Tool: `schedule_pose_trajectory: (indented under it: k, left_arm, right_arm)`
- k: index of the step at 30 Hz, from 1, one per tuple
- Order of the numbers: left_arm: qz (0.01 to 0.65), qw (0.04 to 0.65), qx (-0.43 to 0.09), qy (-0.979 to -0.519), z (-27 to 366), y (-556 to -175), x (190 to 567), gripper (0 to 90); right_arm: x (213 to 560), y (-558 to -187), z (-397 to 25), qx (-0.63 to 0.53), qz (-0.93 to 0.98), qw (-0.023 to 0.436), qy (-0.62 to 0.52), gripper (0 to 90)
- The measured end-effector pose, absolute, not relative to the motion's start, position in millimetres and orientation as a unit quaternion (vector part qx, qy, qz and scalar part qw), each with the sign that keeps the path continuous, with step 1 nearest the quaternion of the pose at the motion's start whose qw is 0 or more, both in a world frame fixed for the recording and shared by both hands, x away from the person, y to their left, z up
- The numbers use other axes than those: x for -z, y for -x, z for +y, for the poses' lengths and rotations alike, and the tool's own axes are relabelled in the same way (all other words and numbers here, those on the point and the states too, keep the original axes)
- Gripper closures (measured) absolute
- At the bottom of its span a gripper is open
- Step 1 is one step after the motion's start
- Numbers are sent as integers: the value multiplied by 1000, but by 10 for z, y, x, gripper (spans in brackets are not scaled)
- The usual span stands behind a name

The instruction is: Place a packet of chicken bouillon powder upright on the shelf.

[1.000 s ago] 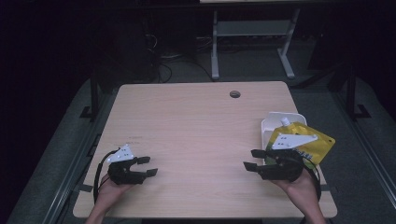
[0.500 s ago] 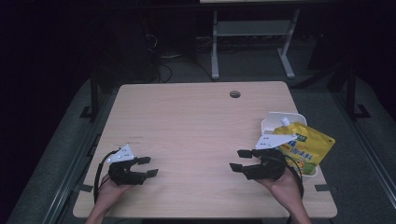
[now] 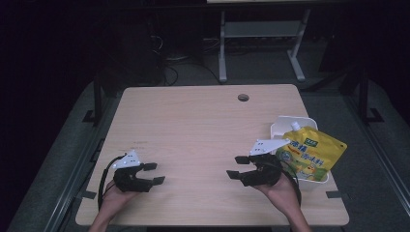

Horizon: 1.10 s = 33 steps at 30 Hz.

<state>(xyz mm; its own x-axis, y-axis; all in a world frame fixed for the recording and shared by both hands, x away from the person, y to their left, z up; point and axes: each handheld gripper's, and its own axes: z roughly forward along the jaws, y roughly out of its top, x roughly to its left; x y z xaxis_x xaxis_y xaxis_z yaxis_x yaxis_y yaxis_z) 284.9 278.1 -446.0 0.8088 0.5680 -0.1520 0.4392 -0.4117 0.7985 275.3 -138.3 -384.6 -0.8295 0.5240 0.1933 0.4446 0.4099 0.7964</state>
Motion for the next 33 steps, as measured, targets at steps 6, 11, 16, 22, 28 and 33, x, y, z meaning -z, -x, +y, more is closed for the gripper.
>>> schedule_pose_trajectory:
  k: [6, 11, 16, 22, 28, 33]
  left_arm:
    - [295, 450, -69, -840, 2751, -2842, 4456, 331]
    - [290, 450, -65, -842, 2717, -2842, 4461, 327]
    - [287, 451, -64, -843, 2693, -2838, 4456, 322]
    - [285, 452, -60, -843, 2658, -2838, 4459, 313]
    - [281, 452, -60, -844, 2619, -2835, 4462, 304]
    - [278, 451, -59, -846, 2587, -2831, 4464, 299]
  right_arm:
    - [3918, -2778, -1292, -452, 844, 32, -287, 383]
    - [4001, -2786, -1218, -441, 850, 35, -285, 373]
    - [4094, -2802, -1171, -437, 852, 30, -287, 370]
    - [4186, -2807, -1147, -435, 852, 29, -289, 367]
    - [4305, -2806, -1154, -436, 850, 29, -295, 345]
    - [4399, -2760, -1170, -435, 851, 32, -294, 340]
